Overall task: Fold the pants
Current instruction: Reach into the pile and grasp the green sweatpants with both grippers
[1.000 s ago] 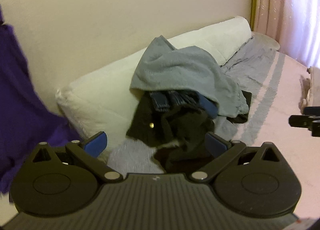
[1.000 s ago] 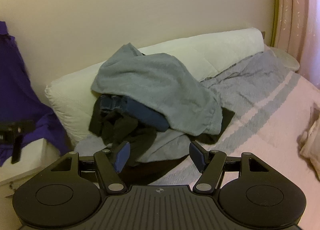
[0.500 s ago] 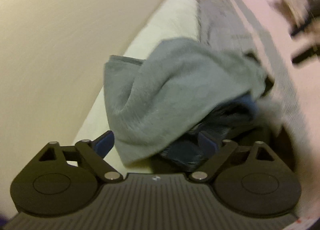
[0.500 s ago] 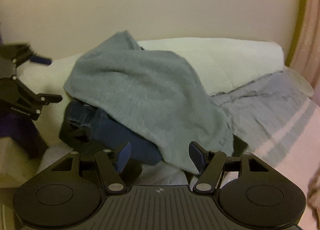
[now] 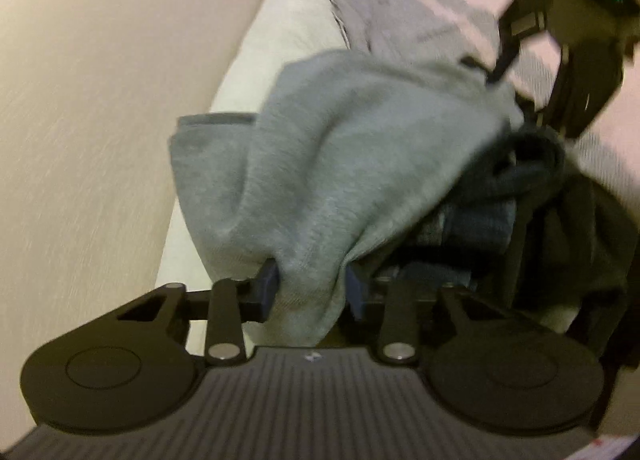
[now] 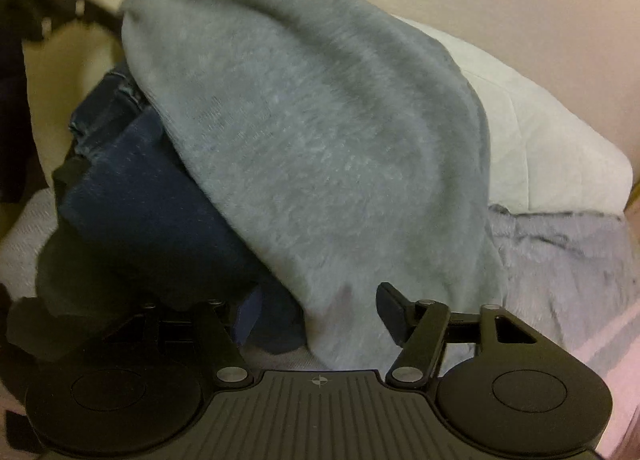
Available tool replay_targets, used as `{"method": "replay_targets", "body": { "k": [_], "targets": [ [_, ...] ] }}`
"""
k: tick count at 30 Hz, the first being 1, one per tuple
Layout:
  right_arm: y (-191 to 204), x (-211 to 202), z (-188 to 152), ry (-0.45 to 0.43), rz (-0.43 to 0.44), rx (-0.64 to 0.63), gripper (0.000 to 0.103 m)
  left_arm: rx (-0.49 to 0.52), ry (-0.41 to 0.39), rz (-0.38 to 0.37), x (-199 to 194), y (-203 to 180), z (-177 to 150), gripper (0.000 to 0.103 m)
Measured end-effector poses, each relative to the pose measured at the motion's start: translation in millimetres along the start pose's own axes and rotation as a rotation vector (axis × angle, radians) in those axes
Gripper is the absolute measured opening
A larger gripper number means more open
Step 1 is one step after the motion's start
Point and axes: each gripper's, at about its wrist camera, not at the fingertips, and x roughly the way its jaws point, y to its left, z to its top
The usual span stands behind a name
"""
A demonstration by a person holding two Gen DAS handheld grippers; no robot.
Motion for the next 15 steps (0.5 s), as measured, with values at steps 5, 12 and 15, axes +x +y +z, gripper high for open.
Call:
{"method": "replay_targets", "body": {
  "k": [5,12,15],
  "targets": [
    [-10.0,5.2,-2.3,0.0,-0.006,0.009,0.038,-0.031,-0.045,-0.017,-10.5,10.9,12.3,0.023],
    [-28.2,-12.3,3.9,-0.042,-0.055,0.062,0.0,-0.078,-0.103,-0.018,-38.3,19.3,29.6,0.02],
    [-57.5,-60.4,3.9,-0.108,-0.15,0.158,0.0,-0.094,-0.154,-0.021,-54.3,27.8,46.8,0.019]
  ]
}}
